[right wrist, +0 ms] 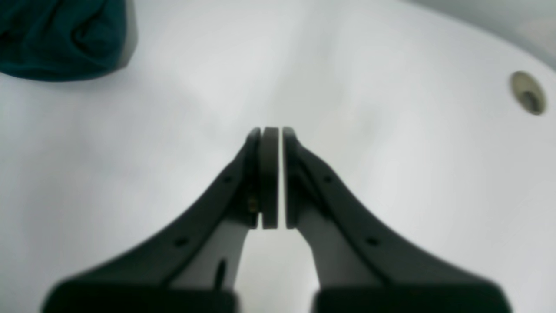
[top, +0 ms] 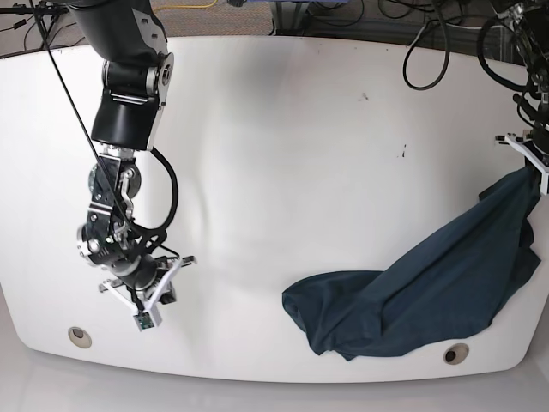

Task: Fold the T-shirt properly
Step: 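Release the right gripper and hang the shirt from the raised left gripper, then move the right gripper to the hanging shirt's lower edge and grasp it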

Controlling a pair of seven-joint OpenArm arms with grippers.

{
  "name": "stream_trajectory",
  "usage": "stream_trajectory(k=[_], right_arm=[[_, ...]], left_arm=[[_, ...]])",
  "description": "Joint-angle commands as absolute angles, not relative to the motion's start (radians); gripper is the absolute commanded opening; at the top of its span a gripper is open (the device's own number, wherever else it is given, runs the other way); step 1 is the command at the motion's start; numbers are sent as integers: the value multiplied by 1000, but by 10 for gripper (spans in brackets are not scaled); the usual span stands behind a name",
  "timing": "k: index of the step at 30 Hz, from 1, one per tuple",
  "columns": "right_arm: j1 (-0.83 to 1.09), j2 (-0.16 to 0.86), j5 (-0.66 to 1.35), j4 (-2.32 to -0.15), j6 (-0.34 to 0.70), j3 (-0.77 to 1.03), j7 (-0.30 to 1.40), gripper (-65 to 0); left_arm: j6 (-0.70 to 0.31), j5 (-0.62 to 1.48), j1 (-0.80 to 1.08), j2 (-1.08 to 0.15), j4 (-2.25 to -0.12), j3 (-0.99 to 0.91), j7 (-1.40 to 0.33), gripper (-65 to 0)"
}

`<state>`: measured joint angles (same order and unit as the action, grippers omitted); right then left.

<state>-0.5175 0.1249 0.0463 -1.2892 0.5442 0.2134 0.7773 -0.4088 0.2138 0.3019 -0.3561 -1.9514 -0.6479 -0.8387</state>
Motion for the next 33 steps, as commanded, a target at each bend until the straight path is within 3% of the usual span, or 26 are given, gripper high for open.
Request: stream_trajectory(k=[1,9,14,21,33], right_arm=[[-595,111,54,-1221,544,213,740,-539],[-631,56,56,-1090,541,213,685,-270],[-624,-8,58,-1089,541,205,687,-163],[-585,-77,58,-1087,539,110,680,-103],[-599,-136,67,-944,545,21,539,-119]], left_arm=[[-426,214,366,-352,-1969,-702,-822,-650],[-507,214,535,-286,-1968,-736,-822,-650],[-550,209,579,-249,-1963,-736,-822,-650],[-555,209,628,-239,-1960,-739,-822,-650],[-555,209,656,-237,-1960,-742,-822,-650]])
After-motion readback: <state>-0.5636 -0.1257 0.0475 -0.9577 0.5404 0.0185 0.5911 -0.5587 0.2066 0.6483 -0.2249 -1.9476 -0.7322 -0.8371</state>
